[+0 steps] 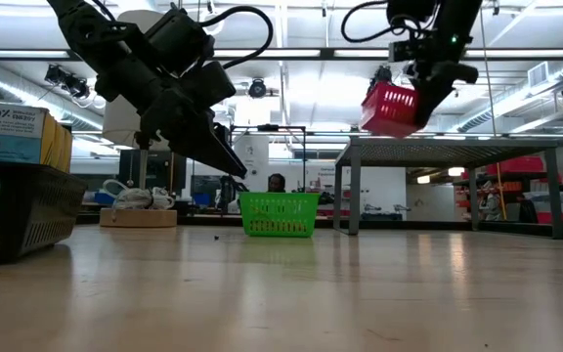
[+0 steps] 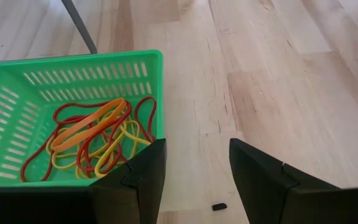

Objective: Pick & Place Office Desk Supplies
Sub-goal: Move the red bin to the right side of the shelf

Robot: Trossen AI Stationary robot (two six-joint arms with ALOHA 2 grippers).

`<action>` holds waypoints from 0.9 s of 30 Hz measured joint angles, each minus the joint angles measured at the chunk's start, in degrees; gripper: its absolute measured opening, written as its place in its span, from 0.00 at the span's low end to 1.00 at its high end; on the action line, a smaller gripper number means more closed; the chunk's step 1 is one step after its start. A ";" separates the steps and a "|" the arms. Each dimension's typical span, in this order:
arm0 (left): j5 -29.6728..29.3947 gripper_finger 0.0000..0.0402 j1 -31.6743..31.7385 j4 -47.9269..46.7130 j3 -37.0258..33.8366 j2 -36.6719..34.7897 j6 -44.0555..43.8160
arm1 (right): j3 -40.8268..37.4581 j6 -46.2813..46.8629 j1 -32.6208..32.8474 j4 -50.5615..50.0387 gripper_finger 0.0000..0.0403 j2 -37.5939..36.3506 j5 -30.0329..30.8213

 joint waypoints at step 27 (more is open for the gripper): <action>1.85 0.45 -0.02 -0.07 0.00 0.00 -0.11 | 2.18 12.86 -0.04 -29.57 0.05 -0.12 3.56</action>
